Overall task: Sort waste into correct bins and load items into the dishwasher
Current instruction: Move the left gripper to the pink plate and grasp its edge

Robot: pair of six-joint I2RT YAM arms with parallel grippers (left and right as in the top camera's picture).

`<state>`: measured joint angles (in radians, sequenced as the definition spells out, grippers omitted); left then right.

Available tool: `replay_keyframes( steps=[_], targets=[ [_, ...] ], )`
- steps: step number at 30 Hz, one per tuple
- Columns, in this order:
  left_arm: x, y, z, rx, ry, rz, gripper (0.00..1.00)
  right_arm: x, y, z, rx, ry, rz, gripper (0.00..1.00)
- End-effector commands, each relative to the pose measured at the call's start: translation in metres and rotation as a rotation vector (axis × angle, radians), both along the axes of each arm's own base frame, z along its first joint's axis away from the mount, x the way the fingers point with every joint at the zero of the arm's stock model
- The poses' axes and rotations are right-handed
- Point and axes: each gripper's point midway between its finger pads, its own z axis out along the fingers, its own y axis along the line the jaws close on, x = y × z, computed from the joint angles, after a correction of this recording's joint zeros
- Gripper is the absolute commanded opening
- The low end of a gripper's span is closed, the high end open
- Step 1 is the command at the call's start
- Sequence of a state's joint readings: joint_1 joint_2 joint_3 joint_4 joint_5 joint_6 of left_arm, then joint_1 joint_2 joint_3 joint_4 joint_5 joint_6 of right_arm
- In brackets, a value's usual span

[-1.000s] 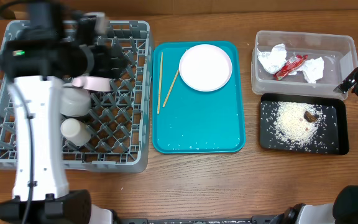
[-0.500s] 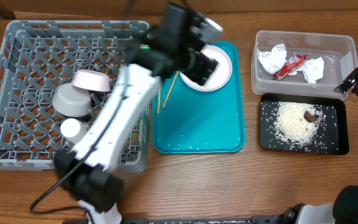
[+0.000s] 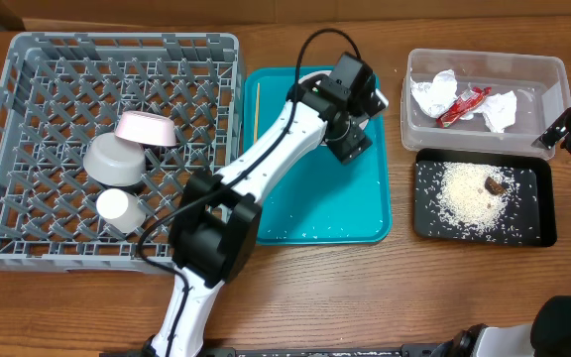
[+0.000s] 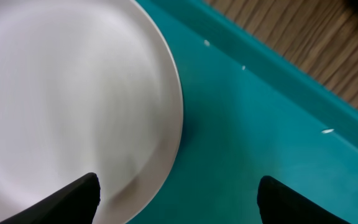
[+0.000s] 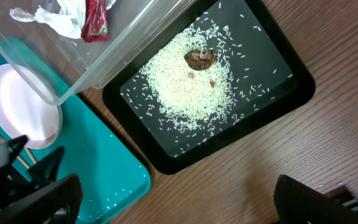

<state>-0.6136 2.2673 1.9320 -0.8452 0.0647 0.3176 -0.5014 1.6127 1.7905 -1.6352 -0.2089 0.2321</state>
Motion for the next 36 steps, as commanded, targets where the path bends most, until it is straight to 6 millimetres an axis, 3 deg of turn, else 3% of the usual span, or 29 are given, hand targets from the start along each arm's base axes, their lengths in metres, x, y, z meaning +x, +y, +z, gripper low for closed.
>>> replay_keyframes(
  steps=[1, 6, 10, 12, 18, 21, 23, 26, 29, 36],
  targets=[
    [-0.002, 0.004, -0.022, 0.039, 0.037, 0.008, 0.82, 0.000, 0.000, 0.010, -0.022, -0.030, 0.000, 1.00],
    [-0.008, 0.007, -0.035, 0.064, 0.072, 0.006, 0.77, 0.000, 0.000, 0.010, -0.022, -0.031, 0.000, 1.00],
    [-0.012, 0.010, -0.037, 0.080, 0.087, 0.007, 0.57, 0.000, 0.000, 0.010, -0.022, -0.031, 0.000, 1.00],
    [-0.017, 0.014, -0.040, 0.093, 0.108, 0.007, 0.52, 0.000, 0.000, 0.010, -0.022, -0.030, 0.000, 1.00],
    [-0.030, 0.024, -0.057, 0.132, 0.150, 0.006, 0.54, 0.000, 0.000, 0.010, -0.022, -0.031, 0.000, 1.00],
    [-0.032, 0.026, -0.060, 0.139, 0.158, 0.007, 0.50, 0.000, 0.000, 0.010, -0.022, -0.031, 0.000, 1.00],
    [-0.032, 0.026, -0.060, 0.138, 0.157, 0.007, 0.44, 0.000, 0.000, 0.010, -0.022, -0.031, 0.000, 1.00],
    [-0.032, 0.025, -0.060, 0.138, 0.157, 0.007, 0.23, 0.000, 0.000, 0.010, -0.022, -0.031, 0.000, 1.00],
    [-0.029, 0.024, -0.057, 0.131, 0.149, 0.007, 0.04, 0.000, 0.000, 0.010, -0.022, -0.031, 0.000, 1.00],
    [-0.013, 0.010, -0.021, 0.083, 0.089, 0.011, 0.04, 0.000, 0.000, 0.010, -0.022, -0.031, 0.000, 1.00]
  ],
)
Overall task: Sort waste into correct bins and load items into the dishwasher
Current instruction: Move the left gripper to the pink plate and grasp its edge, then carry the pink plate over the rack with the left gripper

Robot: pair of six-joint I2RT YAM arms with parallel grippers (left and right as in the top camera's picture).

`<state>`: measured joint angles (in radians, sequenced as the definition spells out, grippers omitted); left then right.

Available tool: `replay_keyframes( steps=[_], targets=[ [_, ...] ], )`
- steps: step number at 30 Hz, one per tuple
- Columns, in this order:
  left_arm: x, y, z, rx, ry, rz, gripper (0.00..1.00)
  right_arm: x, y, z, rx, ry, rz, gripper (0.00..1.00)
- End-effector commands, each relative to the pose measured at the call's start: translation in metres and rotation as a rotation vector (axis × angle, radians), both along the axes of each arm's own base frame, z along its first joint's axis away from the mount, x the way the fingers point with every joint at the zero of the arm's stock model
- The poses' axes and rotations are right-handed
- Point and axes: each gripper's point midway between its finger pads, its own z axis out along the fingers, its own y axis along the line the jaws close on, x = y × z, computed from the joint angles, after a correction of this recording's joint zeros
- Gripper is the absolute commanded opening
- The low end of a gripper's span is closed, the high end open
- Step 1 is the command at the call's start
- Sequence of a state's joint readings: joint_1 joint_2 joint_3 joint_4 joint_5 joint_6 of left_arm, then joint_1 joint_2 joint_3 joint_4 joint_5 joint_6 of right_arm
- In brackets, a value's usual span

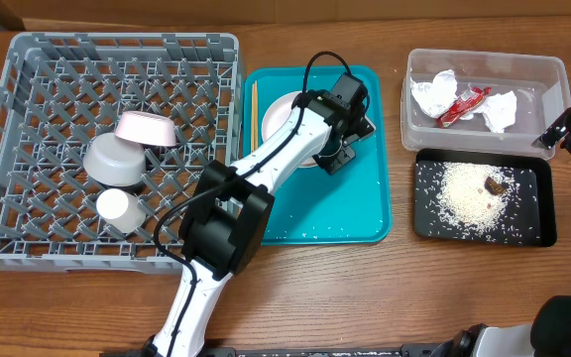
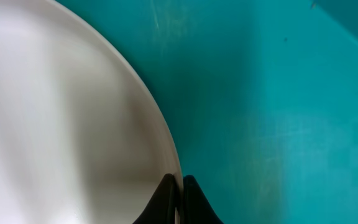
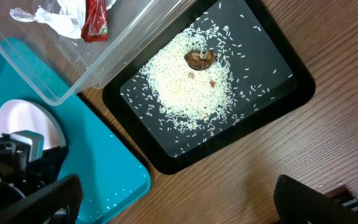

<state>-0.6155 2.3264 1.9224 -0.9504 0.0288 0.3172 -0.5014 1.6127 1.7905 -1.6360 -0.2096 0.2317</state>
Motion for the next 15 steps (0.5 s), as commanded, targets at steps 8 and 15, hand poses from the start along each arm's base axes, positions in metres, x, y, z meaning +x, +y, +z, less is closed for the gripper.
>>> replay_keyframes(
  steps=[8, 15],
  targets=[
    [0.027, -0.024, 0.097, -0.124, -0.100, 0.087, 0.04, 0.000, 0.000, 0.010, -0.023, -0.032, -0.001, 1.00],
    [0.047, 0.002, 0.165, -0.218, -0.135, 0.302, 0.04, 0.000, 0.000, 0.010, -0.023, -0.032, -0.001, 1.00]
  ],
)
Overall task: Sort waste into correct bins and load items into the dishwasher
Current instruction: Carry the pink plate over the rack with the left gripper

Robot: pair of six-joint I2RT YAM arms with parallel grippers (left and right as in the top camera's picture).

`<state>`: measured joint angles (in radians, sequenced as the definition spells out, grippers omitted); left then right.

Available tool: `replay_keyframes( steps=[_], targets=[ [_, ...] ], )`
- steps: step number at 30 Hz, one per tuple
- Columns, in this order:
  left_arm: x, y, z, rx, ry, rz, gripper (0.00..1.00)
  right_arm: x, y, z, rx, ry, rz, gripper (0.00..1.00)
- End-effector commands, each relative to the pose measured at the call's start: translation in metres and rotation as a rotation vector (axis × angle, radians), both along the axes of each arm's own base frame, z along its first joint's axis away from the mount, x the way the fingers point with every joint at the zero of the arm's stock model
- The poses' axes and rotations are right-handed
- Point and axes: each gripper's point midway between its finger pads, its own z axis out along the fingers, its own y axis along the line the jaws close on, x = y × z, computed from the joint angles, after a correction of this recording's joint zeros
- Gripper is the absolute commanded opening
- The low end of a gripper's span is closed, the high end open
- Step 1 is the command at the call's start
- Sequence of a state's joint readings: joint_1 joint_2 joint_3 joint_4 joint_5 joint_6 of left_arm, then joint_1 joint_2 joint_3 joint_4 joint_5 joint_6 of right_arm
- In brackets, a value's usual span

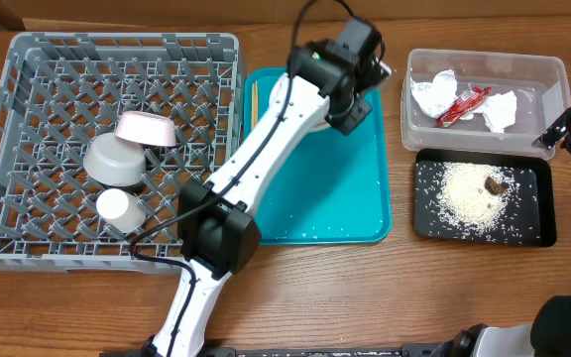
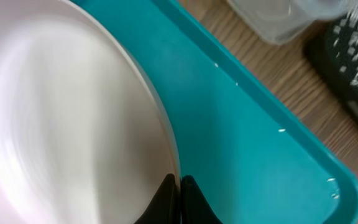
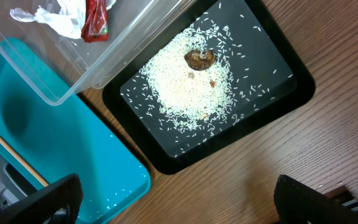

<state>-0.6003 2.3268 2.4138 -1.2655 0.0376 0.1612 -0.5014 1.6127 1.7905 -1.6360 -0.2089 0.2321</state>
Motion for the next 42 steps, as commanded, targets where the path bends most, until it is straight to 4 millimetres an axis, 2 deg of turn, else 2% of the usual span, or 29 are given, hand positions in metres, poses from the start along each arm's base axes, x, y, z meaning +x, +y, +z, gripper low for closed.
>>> replay_keyframes(
  steps=[1, 5, 11, 15, 19, 26, 30, 35, 42],
  targets=[
    [0.020, 0.021, 0.038, -0.103, -0.021, 0.165, 0.04, 0.000, 0.000, 0.010, -0.023, -0.032, 0.000, 1.00],
    [0.026, 0.039, 0.060, -0.218, 0.028, 0.200, 0.04, 0.000, 0.000, 0.010, -0.023, -0.031, 0.000, 1.00],
    [0.030, 0.070, 0.078, -0.453, 0.189, 0.235, 0.04, 0.000, 0.000, 0.010, -0.023, -0.032, 0.000, 1.00],
    [0.037, 0.098, 0.092, -0.599, 0.252, 0.262, 0.04, 0.000, 0.000, 0.010, -0.023, -0.032, 0.000, 1.00],
    [0.046, 0.127, 0.101, -0.683, 0.273, 0.300, 0.04, 0.000, 0.000, 0.010, -0.023, -0.031, 0.000, 1.00],
    [0.054, 0.163, 0.117, -0.816, 0.298, 0.346, 0.04, 0.000, 0.000, 0.010, -0.023, -0.031, 0.000, 1.00],
    [0.058, 0.186, 0.123, -0.888, 0.338, 0.428, 0.04, 0.000, 0.000, 0.010, -0.023, -0.031, 0.000, 1.00],
    [0.062, 0.202, 0.121, -0.890, 0.332, 0.473, 0.04, 0.000, 0.000, 0.010, -0.023, -0.032, 0.000, 1.00],
    [0.065, 0.202, 0.115, -0.896, 0.348, 0.476, 0.04, 0.000, 0.000, 0.010, -0.023, -0.032, 0.000, 1.00]
  ],
)
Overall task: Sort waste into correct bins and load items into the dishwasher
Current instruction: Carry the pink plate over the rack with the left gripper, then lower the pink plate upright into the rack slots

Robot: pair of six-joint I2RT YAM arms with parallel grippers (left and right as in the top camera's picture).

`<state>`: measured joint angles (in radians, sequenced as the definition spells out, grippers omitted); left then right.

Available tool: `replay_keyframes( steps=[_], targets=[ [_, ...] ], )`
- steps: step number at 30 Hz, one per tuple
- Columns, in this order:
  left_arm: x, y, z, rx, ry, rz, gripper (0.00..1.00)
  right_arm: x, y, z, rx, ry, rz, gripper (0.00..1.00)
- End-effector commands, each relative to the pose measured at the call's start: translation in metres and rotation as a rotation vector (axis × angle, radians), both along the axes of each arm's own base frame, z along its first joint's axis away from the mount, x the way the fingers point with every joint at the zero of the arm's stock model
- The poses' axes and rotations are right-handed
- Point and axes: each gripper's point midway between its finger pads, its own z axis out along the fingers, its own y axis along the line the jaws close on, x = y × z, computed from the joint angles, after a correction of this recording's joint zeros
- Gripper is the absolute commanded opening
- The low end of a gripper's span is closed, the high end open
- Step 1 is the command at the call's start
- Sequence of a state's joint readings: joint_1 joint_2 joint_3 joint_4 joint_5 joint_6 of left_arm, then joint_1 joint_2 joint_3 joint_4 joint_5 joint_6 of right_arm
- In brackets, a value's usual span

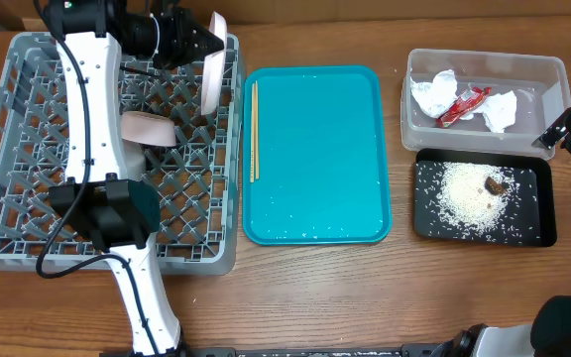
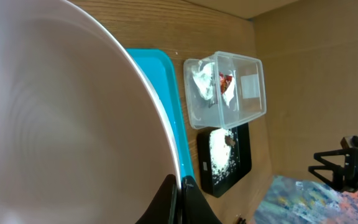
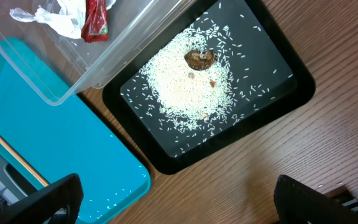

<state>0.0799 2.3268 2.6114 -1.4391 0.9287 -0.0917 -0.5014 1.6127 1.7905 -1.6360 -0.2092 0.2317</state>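
My left gripper (image 1: 198,38) hangs over the back right corner of the grey dish rack (image 1: 28,59), shut on the rim of a white plate (image 1: 212,61) that stands on edge. In the left wrist view the plate (image 2: 61,124) fills the left side, with the left gripper (image 2: 180,186) pinching its edge. Whether the plate touches the rack cannot be told. A pink bowl (image 1: 147,127) lies in the rack. My right gripper (image 3: 179,205) stands open over the table at the far right, holding nothing.
The teal tray (image 1: 315,159) holds a pair of chopsticks (image 1: 254,129) along its left edge and scattered rice grains. A clear bin (image 1: 484,94) with wrappers stands at the back right. In front of it is a black tray (image 1: 484,198) with rice and a brown scrap.
My left gripper, still shut on the plate, has moved left from above the back of the teal tray to the rack's back right corner. The plate is now on edge. The right arm is unchanged.
My left gripper stood open at the rim of the plate lying on the teal tray. It was then shut on that rim, then held the plate raised over the tray's back. Now the plate is over the rack and only chopsticks lie on the tray.
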Motion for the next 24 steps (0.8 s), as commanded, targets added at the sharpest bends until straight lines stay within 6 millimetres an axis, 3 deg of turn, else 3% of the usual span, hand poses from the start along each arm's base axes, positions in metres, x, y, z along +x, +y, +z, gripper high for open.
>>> replay_keyframes(
  steps=[1, 6, 11, 17, 24],
  targets=[
    [0.001, -0.008, 0.005, -0.047, 0.000, -0.017, 0.04, 0.000, 0.000, 0.010, -0.023, -0.031, 0.000, 1.00],
    [-0.003, -0.016, 0.017, -0.129, -0.007, -0.051, 0.04, 0.000, 0.000, 0.010, -0.023, -0.031, 0.000, 1.00],
    [-0.001, -0.015, 0.013, -0.125, 0.006, -0.044, 0.04, 0.000, 0.000, 0.010, -0.023, -0.031, 0.000, 1.00],
    [0.003, -0.016, -0.005, -0.108, 0.046, -0.040, 0.04, 0.000, 0.000, 0.010, -0.023, -0.031, 0.000, 1.00],
    [0.009, -0.010, -0.045, -0.063, 0.141, -0.015, 0.04, 0.000, 0.000, 0.010, -0.023, -0.031, 0.000, 1.00]
  ],
)
